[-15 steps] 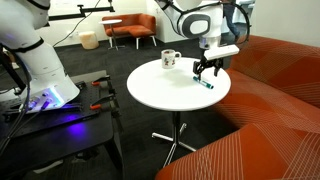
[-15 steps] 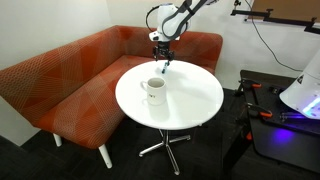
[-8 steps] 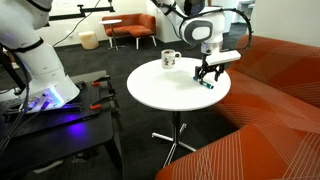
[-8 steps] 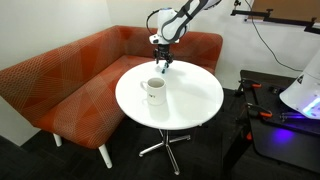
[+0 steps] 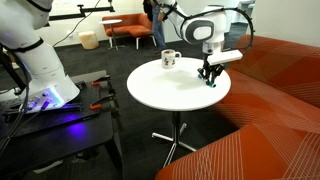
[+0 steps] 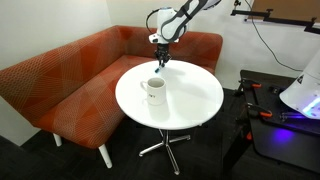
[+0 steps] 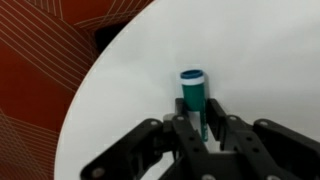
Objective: Pick up the pen from the table and put it in the cup
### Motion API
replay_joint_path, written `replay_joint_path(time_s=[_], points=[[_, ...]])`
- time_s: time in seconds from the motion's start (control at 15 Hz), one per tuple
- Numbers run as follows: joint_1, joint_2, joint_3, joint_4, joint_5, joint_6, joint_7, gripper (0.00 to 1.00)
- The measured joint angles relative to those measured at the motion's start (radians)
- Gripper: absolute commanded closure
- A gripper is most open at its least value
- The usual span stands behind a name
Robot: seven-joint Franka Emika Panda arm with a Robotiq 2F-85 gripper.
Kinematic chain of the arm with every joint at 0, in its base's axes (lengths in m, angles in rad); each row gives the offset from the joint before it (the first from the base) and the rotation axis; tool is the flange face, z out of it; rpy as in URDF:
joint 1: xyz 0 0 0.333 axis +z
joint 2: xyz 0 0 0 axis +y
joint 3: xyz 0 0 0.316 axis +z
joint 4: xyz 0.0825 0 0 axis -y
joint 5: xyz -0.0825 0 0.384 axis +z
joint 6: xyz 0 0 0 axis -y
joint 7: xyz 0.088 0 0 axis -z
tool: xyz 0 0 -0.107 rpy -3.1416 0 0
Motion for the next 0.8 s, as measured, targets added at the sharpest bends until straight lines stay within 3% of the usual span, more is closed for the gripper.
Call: replay_joint_path(time_s=[0.07,0.8], points=[[0.000,-0.001,0.000,0.001,0.000,0.000,0.001,0.95],[0.010,-0.093,0.002,-0.002,-0.004,-0.067,0.077,0.95]])
